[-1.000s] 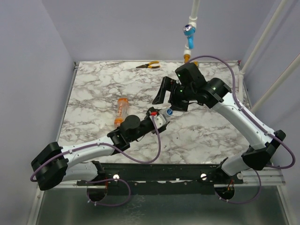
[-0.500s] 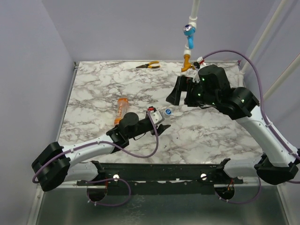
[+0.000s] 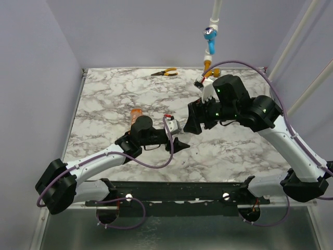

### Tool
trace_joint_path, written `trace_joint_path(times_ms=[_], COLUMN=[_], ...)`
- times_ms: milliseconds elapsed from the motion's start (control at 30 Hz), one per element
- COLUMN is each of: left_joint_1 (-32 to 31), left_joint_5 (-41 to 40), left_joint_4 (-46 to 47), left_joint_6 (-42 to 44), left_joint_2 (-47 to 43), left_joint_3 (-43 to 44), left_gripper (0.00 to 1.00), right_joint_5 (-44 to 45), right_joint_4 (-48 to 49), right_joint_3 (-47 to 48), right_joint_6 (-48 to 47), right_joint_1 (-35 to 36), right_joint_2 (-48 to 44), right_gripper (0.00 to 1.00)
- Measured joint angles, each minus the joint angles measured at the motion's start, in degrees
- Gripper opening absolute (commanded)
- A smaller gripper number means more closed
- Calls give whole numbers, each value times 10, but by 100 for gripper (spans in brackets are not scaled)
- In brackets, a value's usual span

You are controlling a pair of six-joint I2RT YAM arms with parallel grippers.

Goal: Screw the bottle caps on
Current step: Screw the bottle cap onto the plastic bottle.

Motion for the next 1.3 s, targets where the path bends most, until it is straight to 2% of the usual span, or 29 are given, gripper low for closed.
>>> trace_joint_path(times_ms=[200, 367, 467, 733, 1300], left_joint_1=[7, 9, 9, 11, 12], left_joint_5=[63, 80, 83, 85, 70], left_joint_4=[-28, -52, -55, -64, -83], left_joint_6=[-14, -16, -15, -11, -2], left_joint_2=[0, 0, 0, 0, -3], left_joint_3=[15, 15, 15, 15, 15], left_gripper=[42, 43, 43, 43, 40], right_joint_5=[-12, -11, -4, 31, 61], right_joint_4=[-15, -17, -20, -30, -40], right_joint_3=[0, 0, 0, 0, 0], right_joint_6=[-26, -35, -36, -36, 2], right_joint_1=[27, 42, 50, 57, 58], right_joint_2=[3, 13, 21, 31, 49], right_gripper=[70, 65, 60, 55, 30])
